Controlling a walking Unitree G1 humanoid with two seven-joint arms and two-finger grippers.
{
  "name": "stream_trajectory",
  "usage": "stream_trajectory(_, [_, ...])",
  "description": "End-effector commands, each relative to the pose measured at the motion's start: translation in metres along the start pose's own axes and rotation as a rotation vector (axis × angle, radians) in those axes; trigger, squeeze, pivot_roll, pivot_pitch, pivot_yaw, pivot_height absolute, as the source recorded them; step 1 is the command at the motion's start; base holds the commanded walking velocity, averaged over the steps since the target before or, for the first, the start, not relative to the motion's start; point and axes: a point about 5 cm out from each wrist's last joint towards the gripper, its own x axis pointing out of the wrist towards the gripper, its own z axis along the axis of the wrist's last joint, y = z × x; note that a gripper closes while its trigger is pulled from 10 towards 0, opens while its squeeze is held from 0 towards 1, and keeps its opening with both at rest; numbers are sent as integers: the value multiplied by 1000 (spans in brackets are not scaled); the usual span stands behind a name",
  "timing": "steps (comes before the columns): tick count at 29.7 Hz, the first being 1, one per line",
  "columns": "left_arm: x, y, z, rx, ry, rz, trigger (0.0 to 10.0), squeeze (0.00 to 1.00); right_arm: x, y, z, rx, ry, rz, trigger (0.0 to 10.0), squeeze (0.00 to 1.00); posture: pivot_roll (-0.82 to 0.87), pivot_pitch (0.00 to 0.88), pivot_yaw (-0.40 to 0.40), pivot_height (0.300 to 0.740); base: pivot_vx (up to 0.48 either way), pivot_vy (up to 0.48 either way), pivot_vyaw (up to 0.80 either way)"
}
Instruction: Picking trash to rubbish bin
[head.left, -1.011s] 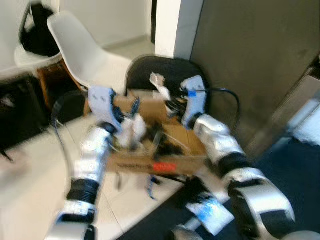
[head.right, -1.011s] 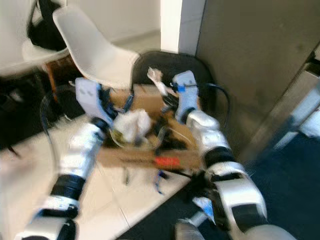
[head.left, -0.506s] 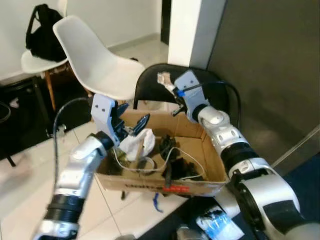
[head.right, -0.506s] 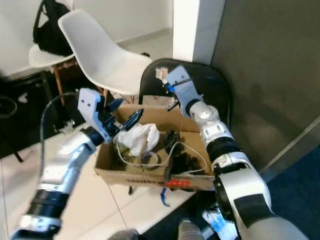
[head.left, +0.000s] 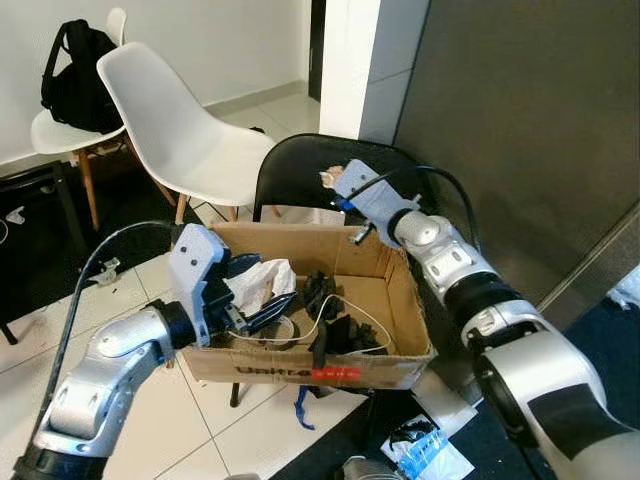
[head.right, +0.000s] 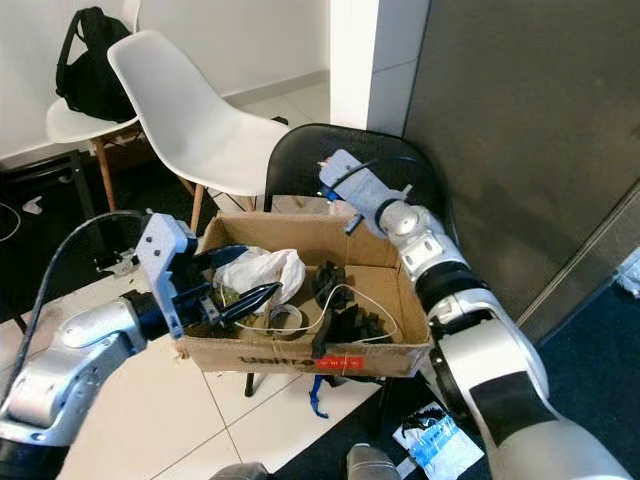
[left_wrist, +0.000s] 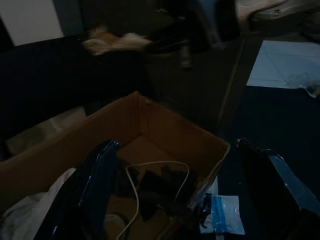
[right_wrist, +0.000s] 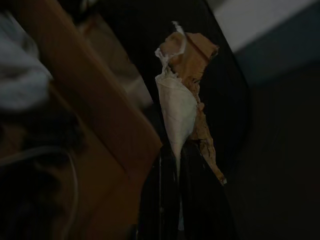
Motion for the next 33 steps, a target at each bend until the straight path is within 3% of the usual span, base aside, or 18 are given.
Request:
stream_trajectory(1, [-4,0,1,11,25,-8,10000,0,0,5,-6,-12,29,45,10000,0,16,0,-20,740,0,0,0])
stream_trajectory(10, [-8,-4,2,-1,60,-12,10000,0,-3,6,-10,-20,40,154,10000,0,13,0,-21,740,0,0,0])
stream_trajectory(11, [-8,-5,2,-1,61,-13,10000,0,-4,9,-11,8,45,200,10000,875,13,0,-21,740,0,0,0])
stream_trajectory(13, [-8,-5,2,-1,61,-13,10000,0,-4,9,-11,8,45,200,10000,875,13,0,-21,740,0,0,0])
stream_trajectory(14, [-7,-5,3,1,59,-16,10000,0,-5,13,-9,34,26,265,10000,1000,12,0,-19,740,0,0,0])
stream_trajectory(23, [-4,-2,9,21,37,5,10000,0,-9,9,0,170,-77,335,10000,1000,12,0,-20,740,0,0,0])
stream_trajectory(26, [10,8,20,57,-32,93,10000,0,-15,6,21,311,-288,393,10000,1000,2,0,-24,740,0,0,0])
stream_trajectory(27, [15,12,23,57,-54,125,10000,0,-17,5,25,340,-334,395,10000,0,2,0,-24,740,0,0,0])
stream_trajectory(28, [15,12,23,57,-54,125,10000,0,-17,5,25,340,-334,395,10000,0,2,0,-24,740,0,0,0])
stream_trajectory(29, [24,20,29,59,-103,191,10000,0,-17,6,32,444,-397,378,10000,0,2,0,-24,740,0,0,0])
stream_trajectory(30, [40,33,39,29,-185,307,10000,0,-18,10,44,671,-518,365,10000,0,2,0,-24,740,0,0,0])
stream_trajectory(31, [40,33,39,29,-185,307,10000,0,-18,10,44,671,-518,365,10000,0,2,0,-24,740,0,0,0])
stream_trajectory(32, [46,38,42,15,-214,352,10000,0,-19,16,50,809,-580,381,10000,0,2,0,-24,740,0,0,0])
stream_trajectory(33, [51,42,43,11,-228,396,10000,0,-20,20,53,888,-616,396,10000,0,2,0,-24,740,0,0,0])
